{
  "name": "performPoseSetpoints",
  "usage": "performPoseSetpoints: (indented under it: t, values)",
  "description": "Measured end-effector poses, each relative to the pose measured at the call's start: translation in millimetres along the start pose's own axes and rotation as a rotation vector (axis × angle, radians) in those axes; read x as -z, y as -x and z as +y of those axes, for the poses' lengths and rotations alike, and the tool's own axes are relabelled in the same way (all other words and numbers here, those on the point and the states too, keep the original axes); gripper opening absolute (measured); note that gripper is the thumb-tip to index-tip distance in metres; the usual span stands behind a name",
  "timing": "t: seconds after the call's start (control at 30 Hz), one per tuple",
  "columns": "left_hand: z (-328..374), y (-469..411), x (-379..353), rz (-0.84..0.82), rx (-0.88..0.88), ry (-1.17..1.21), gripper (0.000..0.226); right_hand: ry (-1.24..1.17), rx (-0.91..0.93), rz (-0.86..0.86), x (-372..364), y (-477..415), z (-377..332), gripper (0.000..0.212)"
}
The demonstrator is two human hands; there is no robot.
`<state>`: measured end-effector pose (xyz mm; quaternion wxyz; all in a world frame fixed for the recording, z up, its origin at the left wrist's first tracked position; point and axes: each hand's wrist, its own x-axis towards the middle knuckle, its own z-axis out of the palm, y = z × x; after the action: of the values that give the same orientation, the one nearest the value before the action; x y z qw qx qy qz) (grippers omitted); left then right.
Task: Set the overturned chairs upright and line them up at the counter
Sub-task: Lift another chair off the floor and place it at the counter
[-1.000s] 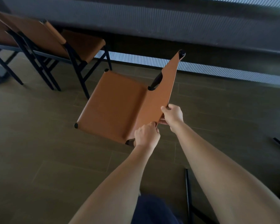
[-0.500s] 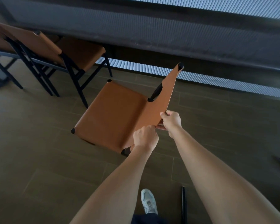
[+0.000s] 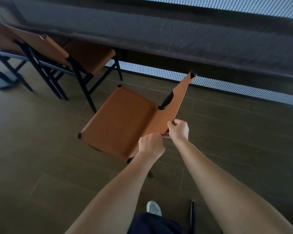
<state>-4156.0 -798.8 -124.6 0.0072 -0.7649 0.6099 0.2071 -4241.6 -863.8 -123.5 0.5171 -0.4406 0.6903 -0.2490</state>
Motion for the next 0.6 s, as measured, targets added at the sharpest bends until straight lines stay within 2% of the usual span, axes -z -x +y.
performPoseSetpoints:
  t: [0.17,0.27,0.43,0.6]
  values:
    - [-14.7,9.5,13.2,-0.055,-0.013,-0.050,0.006,-0.023,0.009,-0.025,-8.5,13.6,-6.6,0.030]
    - [-35.2,24.7,16.1,-0.081,-0.013,-0.079,0.012,-0.076,-0.024,-0.062,-20.9,30.5,-4.3,0.019]
    - [-89.5,56.7,30.1,-0.102,0.010,-0.100,0.019,-0.200,-0.146,-0.132,-60.7,67.9,-3.2,0.010]
    - [-159.5,90.3,47.8,-0.089,0.035,-0.238,0.017,-0.307,-0.285,-0.174,-119.7,113.4,-7.7,0.017]
